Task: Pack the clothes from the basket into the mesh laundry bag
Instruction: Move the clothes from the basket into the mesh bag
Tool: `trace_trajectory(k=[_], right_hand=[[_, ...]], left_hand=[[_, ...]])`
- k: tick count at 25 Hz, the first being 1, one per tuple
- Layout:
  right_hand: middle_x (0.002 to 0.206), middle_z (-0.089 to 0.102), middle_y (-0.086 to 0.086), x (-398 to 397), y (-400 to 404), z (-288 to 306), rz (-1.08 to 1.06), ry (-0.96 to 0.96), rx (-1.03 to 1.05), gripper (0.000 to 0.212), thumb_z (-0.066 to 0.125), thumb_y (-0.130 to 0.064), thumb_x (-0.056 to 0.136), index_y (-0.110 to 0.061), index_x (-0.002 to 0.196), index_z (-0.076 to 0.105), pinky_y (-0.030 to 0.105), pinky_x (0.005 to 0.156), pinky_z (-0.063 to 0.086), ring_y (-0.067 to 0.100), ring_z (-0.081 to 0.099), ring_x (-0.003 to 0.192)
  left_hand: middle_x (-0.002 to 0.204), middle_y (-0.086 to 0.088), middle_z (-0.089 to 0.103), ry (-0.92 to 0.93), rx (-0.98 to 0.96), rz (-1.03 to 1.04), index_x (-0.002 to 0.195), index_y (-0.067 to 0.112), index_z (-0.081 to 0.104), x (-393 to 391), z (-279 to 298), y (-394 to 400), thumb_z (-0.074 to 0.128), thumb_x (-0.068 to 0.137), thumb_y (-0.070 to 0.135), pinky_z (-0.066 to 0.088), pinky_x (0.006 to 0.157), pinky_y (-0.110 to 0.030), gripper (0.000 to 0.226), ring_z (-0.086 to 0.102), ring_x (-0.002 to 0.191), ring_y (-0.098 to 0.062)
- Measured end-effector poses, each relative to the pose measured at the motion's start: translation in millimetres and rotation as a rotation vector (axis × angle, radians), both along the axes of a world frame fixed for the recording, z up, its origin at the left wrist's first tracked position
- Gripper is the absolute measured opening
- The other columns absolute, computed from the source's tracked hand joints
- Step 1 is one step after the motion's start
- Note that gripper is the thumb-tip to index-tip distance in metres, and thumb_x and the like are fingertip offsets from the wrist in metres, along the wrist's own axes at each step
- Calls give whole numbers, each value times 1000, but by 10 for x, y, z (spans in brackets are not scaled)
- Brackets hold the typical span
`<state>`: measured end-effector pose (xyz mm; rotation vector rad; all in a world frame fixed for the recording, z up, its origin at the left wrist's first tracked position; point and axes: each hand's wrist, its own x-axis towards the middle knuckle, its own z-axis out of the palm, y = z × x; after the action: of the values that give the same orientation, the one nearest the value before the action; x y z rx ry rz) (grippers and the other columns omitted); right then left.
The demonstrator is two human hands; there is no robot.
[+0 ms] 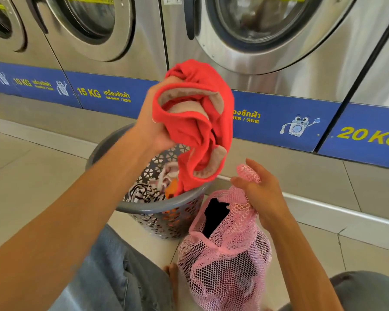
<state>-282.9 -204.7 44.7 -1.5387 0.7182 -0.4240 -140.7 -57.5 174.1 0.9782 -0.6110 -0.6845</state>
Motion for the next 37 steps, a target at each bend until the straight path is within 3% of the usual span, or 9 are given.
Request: trace_trajectory(k=[2,5,9,14,18,21,24,27,37], right_hand=[[142,56,-1,-6,-14,3,-14,-17,6,67,79,-14,81,-28,141,54,45,108,45,18,54,129],[135,63,1,-24,-44,-4,-33,-43,6,60,74,-5,81,-23,137,60,41,104,49,16,60,121],[142,54,4,-65,-115,-5,-108,-36,52,58,72,-7,85,-20,140,56,37,104,45,16,52,121],[139,58,5,-28,-126,-39,-97,-36,51,56,74,-10,85,-21,137,58,45,104,48,23,57,122],[134,61,8,10,-110,-53,-107,-43,62,53,75,-10,83,-21,134,61,48,103,50,25,60,120],[133,62,8,14,-118,-70,-115,-46,78,51,74,-10,84,-21,133,62,48,101,51,25,61,118],[133,62,8,9,-139,-69,-122,-60,103,51,73,-8,84,-20,132,63,48,100,52,26,61,117],[128,66,9,-10,-156,-72,-144,-44,96,48,74,-9,83,-19,129,65,49,97,53,28,64,112],[101,76,10,-78,-283,-100,-197,-36,103,38,74,-15,77,-16,115,72,56,87,57,32,72,93]], left_hand=[[71,-12,72,-12,41,-34,71,4,78,-77,-234,-123,51,74,14,58,65,-25,29,70,64,-19],[81,-11,70,32,422,-27,91,8,72,-20,-765,-253,60,77,9,54,71,-30,19,65,73,-20],[84,3,76,-473,1026,204,86,23,72,161,-1362,-237,66,70,38,51,82,-39,23,70,83,-21],[103,-11,77,-11,878,-116,111,18,73,243,-1472,-160,64,88,34,57,89,-39,29,72,90,-25],[109,-10,76,-26,1007,-172,117,15,71,282,-1401,-180,76,72,45,58,90,-38,54,72,96,-26],[102,-10,76,-164,1073,-230,109,13,71,272,-1268,-234,72,76,33,58,87,-39,39,71,89,-24],[84,-3,75,-262,1097,-97,93,18,71,265,-1204,-276,73,74,21,61,65,-27,19,70,66,-14],[72,-2,70,-263,1073,30,82,20,69,226,-1148,-322,71,70,13,57,62,-27,14,64,60,-17],[62,-5,58,-149,525,173,66,15,62,-100,-621,-244,62,53,3,45,54,-25,18,53,54,-17]])
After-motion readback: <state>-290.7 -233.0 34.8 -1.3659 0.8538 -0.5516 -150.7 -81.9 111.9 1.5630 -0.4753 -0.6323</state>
